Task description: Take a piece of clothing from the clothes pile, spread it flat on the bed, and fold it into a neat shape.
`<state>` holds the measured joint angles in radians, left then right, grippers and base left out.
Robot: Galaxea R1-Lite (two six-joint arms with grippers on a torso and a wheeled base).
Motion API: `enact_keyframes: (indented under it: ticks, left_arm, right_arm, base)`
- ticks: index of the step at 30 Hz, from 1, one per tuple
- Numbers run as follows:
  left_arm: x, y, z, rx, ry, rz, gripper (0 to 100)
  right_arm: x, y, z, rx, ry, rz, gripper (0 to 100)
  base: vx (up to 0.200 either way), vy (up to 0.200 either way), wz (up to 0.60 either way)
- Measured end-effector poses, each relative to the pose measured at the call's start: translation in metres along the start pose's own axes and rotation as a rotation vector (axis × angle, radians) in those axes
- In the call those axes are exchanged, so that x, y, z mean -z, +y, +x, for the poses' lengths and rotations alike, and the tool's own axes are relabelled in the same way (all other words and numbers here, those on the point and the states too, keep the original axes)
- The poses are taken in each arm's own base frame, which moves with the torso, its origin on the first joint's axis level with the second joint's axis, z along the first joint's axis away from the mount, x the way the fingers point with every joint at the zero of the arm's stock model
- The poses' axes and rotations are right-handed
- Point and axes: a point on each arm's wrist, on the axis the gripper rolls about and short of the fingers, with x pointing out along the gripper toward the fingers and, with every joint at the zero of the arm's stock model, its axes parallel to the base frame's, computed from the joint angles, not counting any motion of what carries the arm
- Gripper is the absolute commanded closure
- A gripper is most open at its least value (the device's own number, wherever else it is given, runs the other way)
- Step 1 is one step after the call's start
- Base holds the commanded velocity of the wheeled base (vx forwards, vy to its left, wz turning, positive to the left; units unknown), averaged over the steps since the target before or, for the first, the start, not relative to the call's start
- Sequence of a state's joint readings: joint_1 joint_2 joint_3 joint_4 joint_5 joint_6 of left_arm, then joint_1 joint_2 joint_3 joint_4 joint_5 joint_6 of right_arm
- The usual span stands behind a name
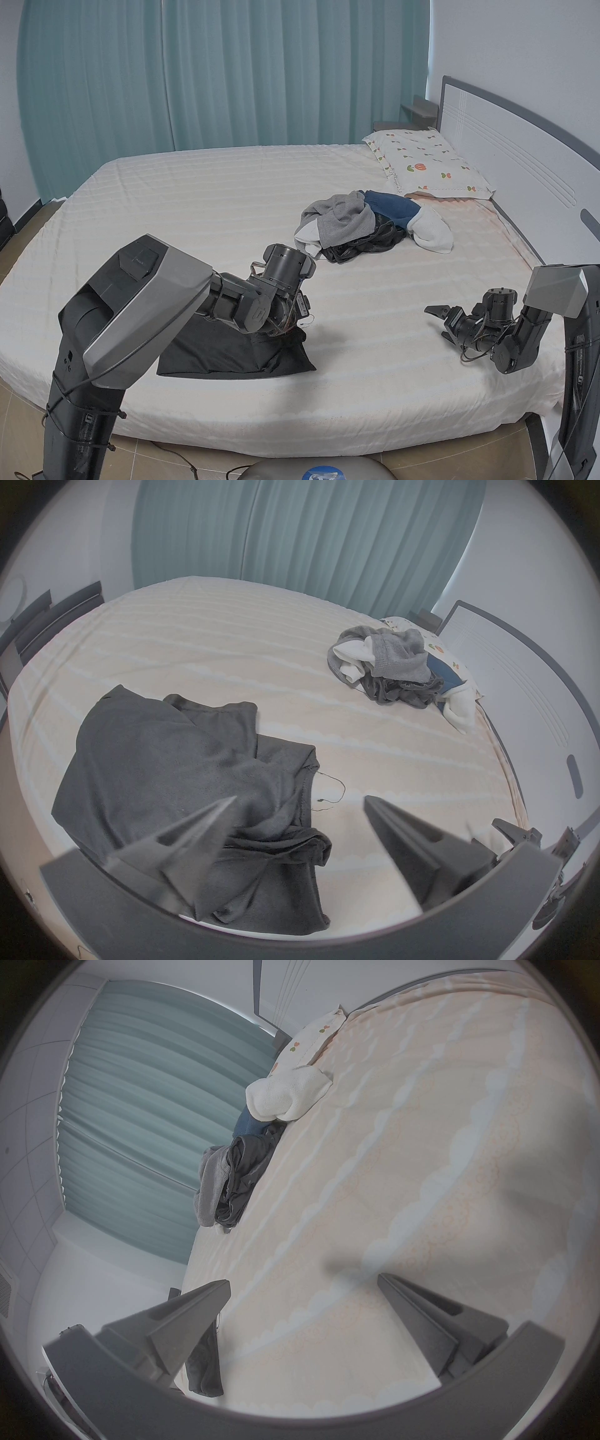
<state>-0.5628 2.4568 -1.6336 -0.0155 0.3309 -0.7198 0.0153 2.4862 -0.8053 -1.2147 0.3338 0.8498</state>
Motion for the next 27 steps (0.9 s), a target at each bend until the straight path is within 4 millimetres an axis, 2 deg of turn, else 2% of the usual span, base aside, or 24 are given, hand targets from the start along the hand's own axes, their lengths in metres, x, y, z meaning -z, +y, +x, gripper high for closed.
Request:
enact_keyframes:
  ticks: [5,10,13,22,27]
  left_arm:
    - [-0.001,0.000,-0.001,0.003,0.003,-0.050,0]
    - [-0.019,0.012,-0.008,0.004,-0.010,-0.126,0]
    - [-0.032,0.031,-0.013,-0.007,0.002,-0.190,0]
    - [-0.050,0.093,-0.024,0.016,0.110,-0.413,0]
    - [-0.057,0.130,-0.025,0.065,0.151,-0.556,0]
  right_arm:
    - [0.000,0.000,0.000,0.000,0.000,0.000,0]
    - [0.000,0.000,0.000,0.000,0.000,0.000,0]
    - [0.000,0.000,0.000,0.000,0.000,0.000,0]
    - [0.000,0.000,0.000,0.001,0.000,0.001,0]
    - [0.001,0.000,0.000,0.002,0.002,0.001,0]
  base:
    - [0.000,0.000,0.00]
    - [0.000,0.000,0.00]
    - [0.000,0.000,0.00]
    - [0.000,0.000,0.00]
    - [0.000,0.200,0.00]
